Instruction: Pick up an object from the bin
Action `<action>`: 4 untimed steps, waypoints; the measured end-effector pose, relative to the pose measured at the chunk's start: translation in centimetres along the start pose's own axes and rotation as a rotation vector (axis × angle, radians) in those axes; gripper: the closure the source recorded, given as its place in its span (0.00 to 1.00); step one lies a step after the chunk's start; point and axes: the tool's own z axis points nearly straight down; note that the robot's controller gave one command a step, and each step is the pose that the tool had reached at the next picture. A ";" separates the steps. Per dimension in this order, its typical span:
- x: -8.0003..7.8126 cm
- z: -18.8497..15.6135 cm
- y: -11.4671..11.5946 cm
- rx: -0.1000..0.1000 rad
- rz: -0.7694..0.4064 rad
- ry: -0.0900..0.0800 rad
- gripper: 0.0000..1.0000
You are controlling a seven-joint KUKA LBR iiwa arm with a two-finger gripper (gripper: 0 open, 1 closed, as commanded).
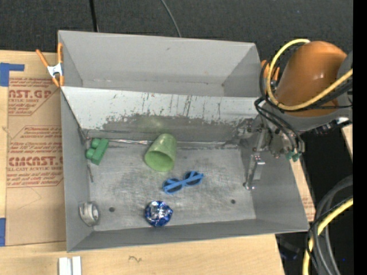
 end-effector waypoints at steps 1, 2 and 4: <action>-1.1 13.4 5.2 -0.002 0.219 0.008 0.00; -1.3 13.1 5.0 -0.001 0.220 0.002 1.00; -2.4 0.1 7.0 -0.002 0.128 0.000 1.00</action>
Offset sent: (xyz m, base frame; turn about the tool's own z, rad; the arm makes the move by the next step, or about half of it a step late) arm 0.0127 0.0490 -0.1301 0.2218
